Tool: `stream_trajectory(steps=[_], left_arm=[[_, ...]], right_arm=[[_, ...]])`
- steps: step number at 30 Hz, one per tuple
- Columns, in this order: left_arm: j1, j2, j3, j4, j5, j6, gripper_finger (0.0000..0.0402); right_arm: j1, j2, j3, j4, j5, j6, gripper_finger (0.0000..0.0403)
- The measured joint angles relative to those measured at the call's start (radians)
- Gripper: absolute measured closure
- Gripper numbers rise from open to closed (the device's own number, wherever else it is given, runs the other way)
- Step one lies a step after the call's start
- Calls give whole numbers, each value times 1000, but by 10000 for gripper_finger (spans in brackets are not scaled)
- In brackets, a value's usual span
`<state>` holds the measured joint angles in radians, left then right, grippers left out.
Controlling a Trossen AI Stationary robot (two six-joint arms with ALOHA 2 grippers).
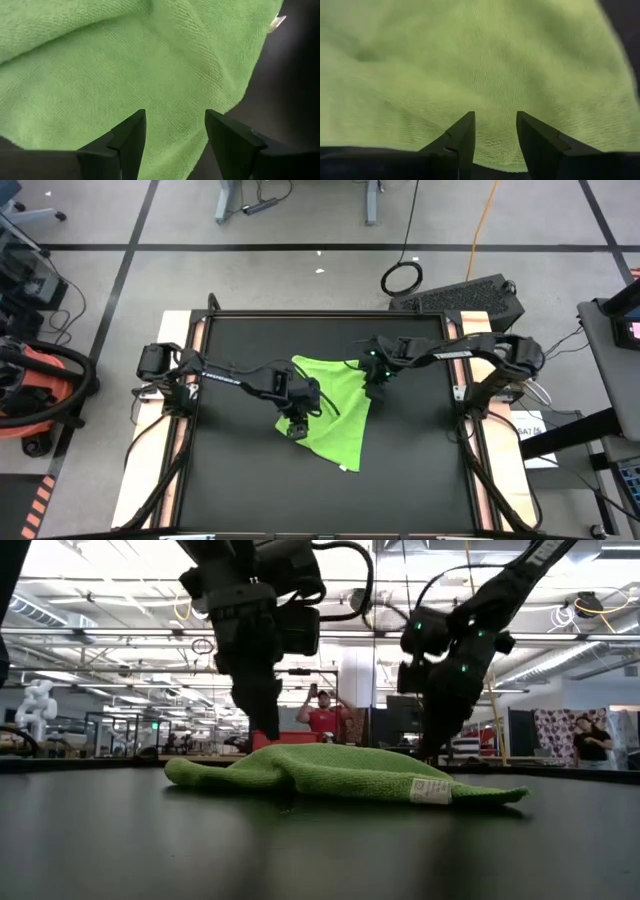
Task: Roll towel
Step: Fold the green microfiber cloth
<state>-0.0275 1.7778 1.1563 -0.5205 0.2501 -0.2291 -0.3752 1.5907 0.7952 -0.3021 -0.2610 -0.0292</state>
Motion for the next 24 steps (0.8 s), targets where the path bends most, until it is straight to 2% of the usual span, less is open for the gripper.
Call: stream_trajectory(steps=[10, 17, 24], left_arm=[[2, 119, 0, -5, -8, 32, 195], [25, 127, 5, -103, -25, 87, 195], [82, 107, 3, -235, -90, 203, 195]], right_arm=[[-2, 67, 4, -29, -1, 47, 268], [13, 28, 2, -127, -3, 211, 268], [86, 14, 0, -217, -6, 392, 268]])
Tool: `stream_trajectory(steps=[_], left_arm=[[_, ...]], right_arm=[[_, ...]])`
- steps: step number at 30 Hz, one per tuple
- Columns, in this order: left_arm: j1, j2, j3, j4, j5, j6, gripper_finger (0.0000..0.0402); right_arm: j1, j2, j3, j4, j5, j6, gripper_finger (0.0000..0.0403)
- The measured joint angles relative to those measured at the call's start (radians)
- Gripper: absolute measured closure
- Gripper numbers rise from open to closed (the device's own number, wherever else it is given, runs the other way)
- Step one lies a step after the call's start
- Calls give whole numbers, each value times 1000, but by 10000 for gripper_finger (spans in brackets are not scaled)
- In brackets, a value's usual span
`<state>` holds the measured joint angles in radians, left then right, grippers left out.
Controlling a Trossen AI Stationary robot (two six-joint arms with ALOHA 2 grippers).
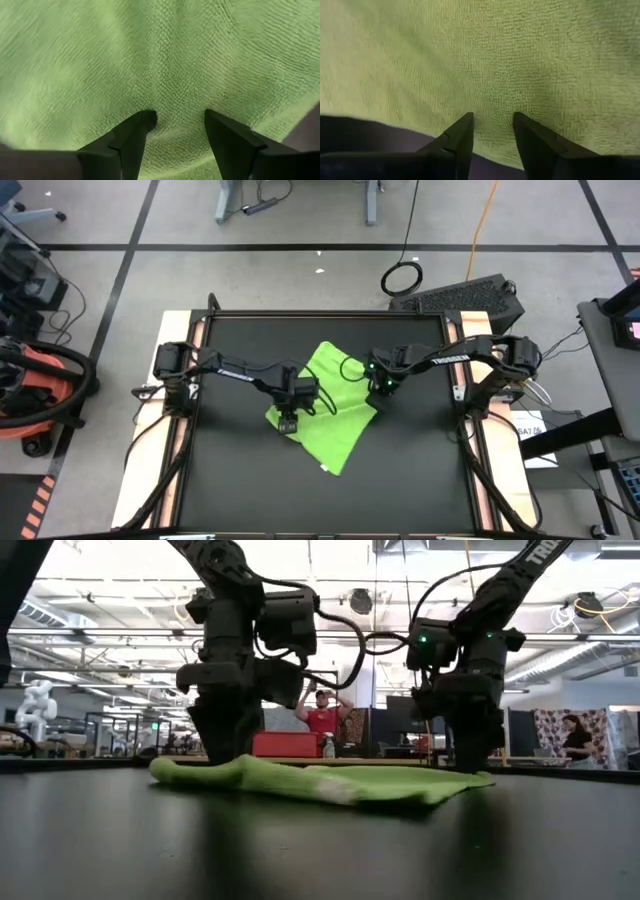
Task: Roll towel
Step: Fold the green microfiber cloth
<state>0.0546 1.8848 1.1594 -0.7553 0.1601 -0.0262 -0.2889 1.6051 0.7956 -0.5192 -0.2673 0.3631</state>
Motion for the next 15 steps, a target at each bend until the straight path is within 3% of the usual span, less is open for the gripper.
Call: stream_trajectory(steps=[10, 15], left_arm=[[101, -33, 4, -143, -174, 120, 195], [108, -83, 4, -209, -138, 142, 195]], right_arm=[[173, -44, -1, 64, -104, 256, 268], [212, -170, 2, 105, 3, 191, 268]])
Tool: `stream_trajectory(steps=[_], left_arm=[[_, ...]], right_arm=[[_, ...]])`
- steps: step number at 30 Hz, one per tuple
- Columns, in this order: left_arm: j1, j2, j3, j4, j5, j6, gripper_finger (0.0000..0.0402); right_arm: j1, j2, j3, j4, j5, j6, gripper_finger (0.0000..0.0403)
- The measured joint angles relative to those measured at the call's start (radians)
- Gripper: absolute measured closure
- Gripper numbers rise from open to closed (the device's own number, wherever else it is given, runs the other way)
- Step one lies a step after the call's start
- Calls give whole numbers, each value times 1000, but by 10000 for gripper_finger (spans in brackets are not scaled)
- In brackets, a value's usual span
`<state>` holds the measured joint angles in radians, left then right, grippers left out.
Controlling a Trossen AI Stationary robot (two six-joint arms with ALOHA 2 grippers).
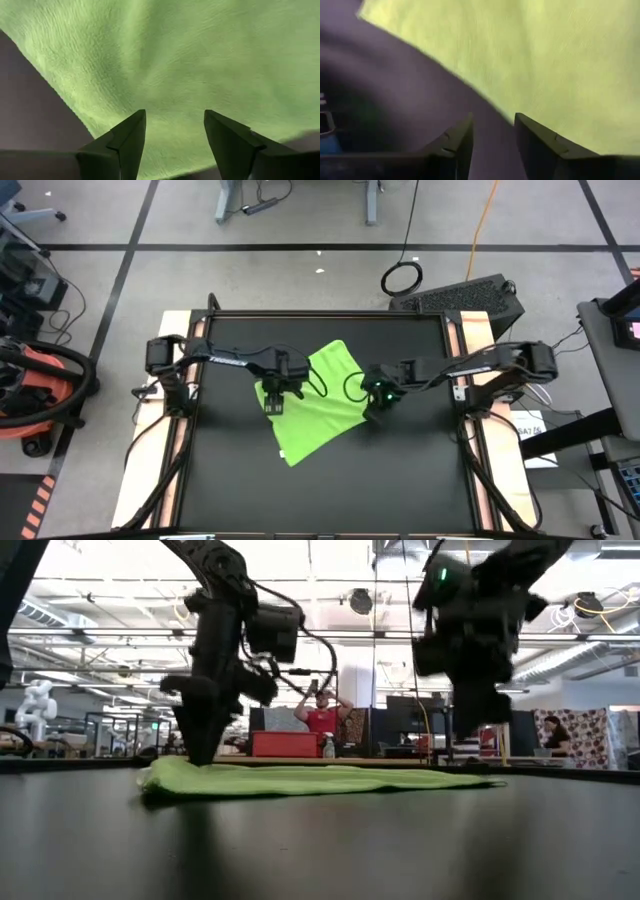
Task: Roll towel
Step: Fold the green microfiber cloth
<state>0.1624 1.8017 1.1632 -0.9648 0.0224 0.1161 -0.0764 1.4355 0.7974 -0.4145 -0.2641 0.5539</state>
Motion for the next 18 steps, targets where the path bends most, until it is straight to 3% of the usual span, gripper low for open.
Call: stream_trajectory(steps=[5, 11, 18], left_arm=[[-47, -61, 2, 41, 114, 2, 195], [-152, -72, 3, 173, 179, -4, 195], [-218, -2, 3, 274, 220, -84, 195]], right_arm=[[-8, -95, -1, 23, 156, -182, 268], [-73, -43, 0, 50, 158, -350, 268], [-132, 70, -1, 105, 158, -478, 268]])
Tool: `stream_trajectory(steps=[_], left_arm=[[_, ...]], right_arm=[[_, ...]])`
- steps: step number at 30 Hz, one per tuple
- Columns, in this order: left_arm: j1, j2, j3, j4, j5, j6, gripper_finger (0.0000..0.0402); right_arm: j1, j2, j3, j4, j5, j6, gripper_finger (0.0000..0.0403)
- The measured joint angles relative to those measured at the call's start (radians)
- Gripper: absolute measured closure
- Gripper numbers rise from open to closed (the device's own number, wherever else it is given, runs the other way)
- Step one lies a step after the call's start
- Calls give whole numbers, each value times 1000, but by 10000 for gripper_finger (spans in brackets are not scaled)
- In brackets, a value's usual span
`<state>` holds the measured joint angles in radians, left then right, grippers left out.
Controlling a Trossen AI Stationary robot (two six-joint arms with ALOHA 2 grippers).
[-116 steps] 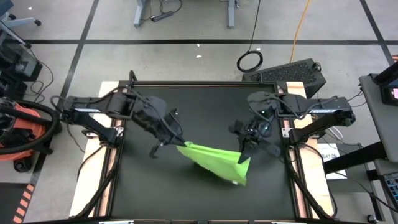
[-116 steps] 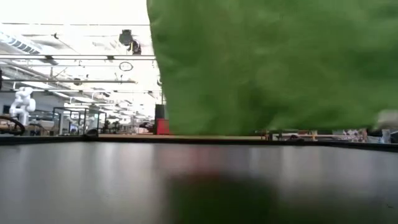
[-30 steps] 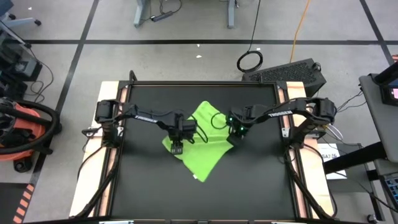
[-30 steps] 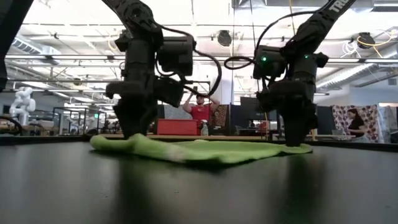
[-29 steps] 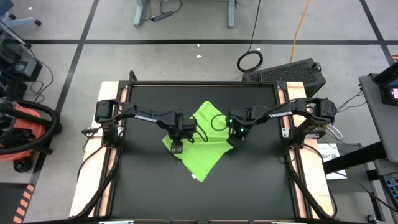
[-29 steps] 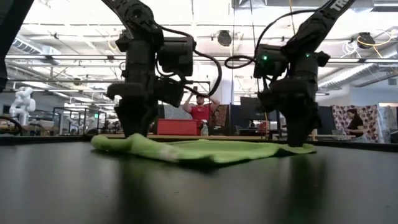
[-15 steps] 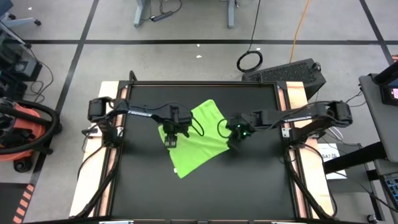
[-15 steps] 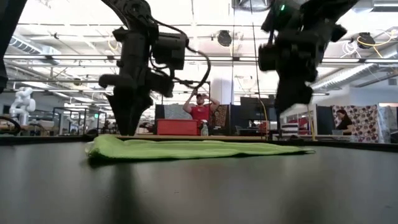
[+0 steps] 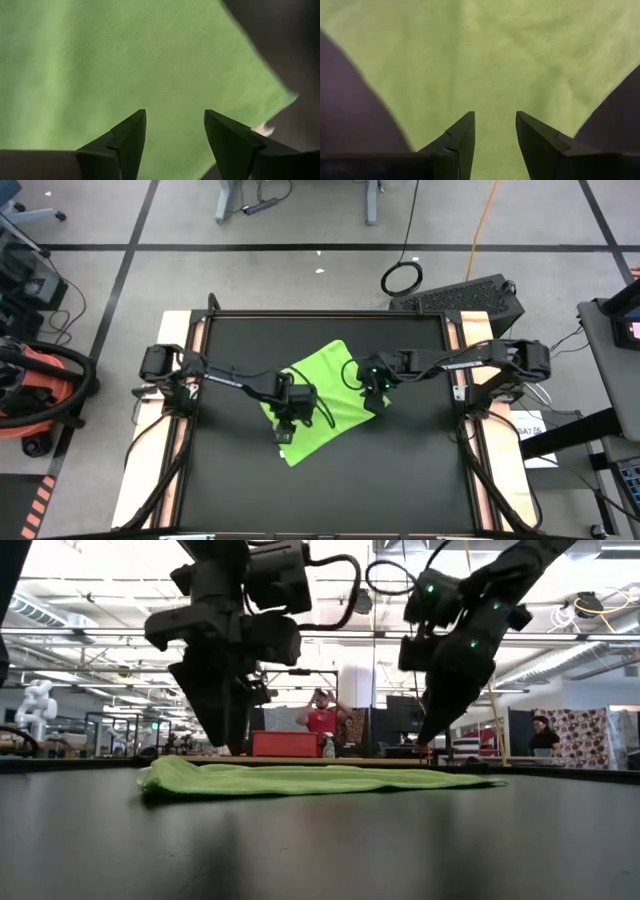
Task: Roll towel
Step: Fold the green microfiber cloth
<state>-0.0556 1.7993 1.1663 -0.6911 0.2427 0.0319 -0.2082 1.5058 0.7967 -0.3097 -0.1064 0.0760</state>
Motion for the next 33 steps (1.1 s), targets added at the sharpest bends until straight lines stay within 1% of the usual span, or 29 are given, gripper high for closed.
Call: stream_trajectory(steps=[5, 9, 11, 14, 19, 23, 27, 30, 33], left_arm=[[-34, 36, 0, -3, 16, -23, 195], [-45, 47, -5, -4, 15, 2, 195], [-45, 47, -12, -8, 15, 10, 195], [-45, 47, -16, -10, 15, 10, 195], [-44, 47, -16, -25, 13, 37, 195], [-42, 47, -16, -84, -14, 75, 195], [-38, 47, -16, -152, -26, 124, 195], [-38, 47, -16, -192, -53, 157, 195], [-38, 47, -16, -200, -57, 168, 195]], right_arm=[[-44, 59, 0, 20, -4, -30, 268], [-60, 112, -10, 14, -67, -20, 268], [-57, 136, -20, 23, -80, 1, 268], [-47, 144, -41, 23, -70, 83, 268], [-13, 79, -64, -22, -78, 298, 268], [57, 43, -67, -27, -69, 428, 268], [130, 41, -67, -38, -58, 536, 268], [179, 40, -66, -39, -56, 603, 268], [220, 40, -66, -57, -56, 645, 268]])
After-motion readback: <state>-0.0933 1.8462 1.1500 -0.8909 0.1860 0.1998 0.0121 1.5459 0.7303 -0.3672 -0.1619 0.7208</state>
